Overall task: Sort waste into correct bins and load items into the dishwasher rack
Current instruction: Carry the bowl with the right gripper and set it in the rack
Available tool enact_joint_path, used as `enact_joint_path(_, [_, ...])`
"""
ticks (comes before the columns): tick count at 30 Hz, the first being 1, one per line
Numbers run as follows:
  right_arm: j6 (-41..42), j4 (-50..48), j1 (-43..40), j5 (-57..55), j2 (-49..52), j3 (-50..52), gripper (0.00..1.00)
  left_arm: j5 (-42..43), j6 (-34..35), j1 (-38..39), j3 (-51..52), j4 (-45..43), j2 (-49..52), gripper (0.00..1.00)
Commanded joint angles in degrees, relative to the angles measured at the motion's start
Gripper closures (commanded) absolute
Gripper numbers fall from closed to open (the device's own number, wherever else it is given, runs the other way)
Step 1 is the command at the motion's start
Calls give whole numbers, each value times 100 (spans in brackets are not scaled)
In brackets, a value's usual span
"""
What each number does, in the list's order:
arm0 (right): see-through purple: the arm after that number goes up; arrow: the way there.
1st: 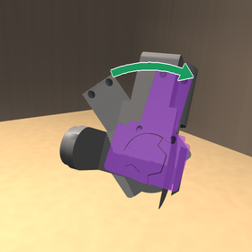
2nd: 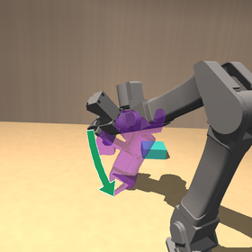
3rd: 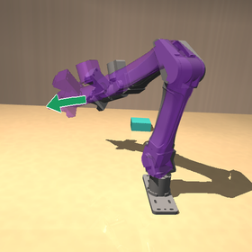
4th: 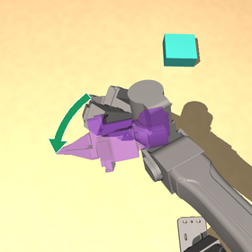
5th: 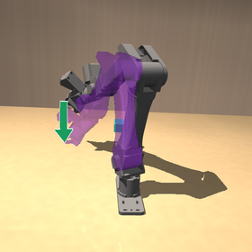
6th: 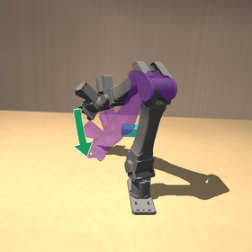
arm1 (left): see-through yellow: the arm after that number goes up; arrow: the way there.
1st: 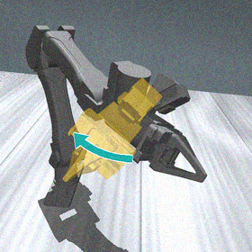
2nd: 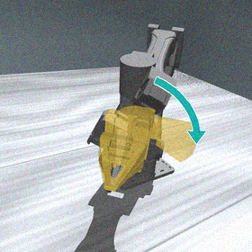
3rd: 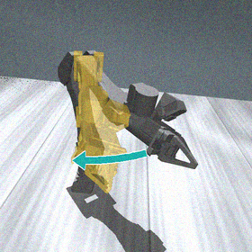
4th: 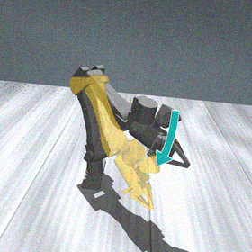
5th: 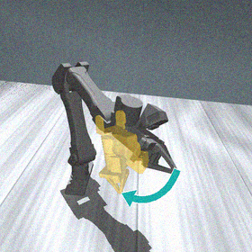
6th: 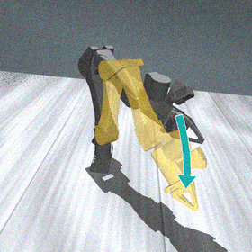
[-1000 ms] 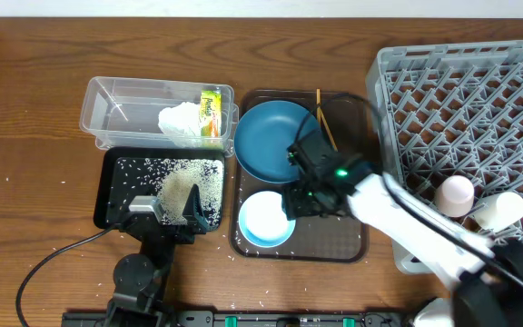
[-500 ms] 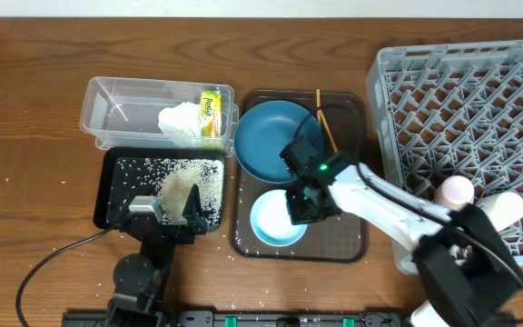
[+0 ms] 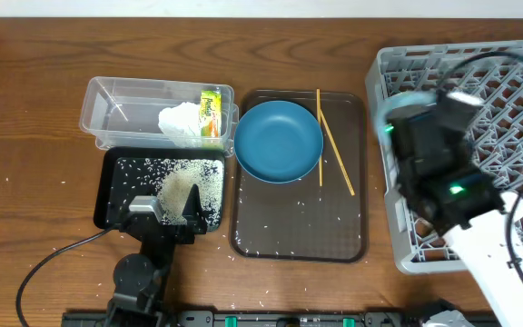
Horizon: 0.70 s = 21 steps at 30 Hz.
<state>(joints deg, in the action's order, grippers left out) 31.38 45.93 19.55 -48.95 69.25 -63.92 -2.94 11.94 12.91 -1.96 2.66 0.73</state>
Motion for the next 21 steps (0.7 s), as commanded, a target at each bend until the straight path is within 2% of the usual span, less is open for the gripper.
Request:
enact_joint_path(1, [-61,-229,-769,-1086,271,-42,99,-7,-31,7,173,109,-46,2])
enact_joint_path(6, [-306,-710,-1624,-1084,949,-42,99,-7,-31,7,173,111,-46,2])
enact_joint_path(11, [-890,-1403,-1849,-1714,1755,-42,99,-7,-31,7,173,111,-46,2])
enact_joint_path(16, [-2247,-2435,-1969,-2181,2382,-42,99,-7,-31,7,173,109,-46,2])
enact_joint_path(21, [-2914,-3082,-2079,-2295,2922,-42,99,-7,-31,7,173,109,-46,2])
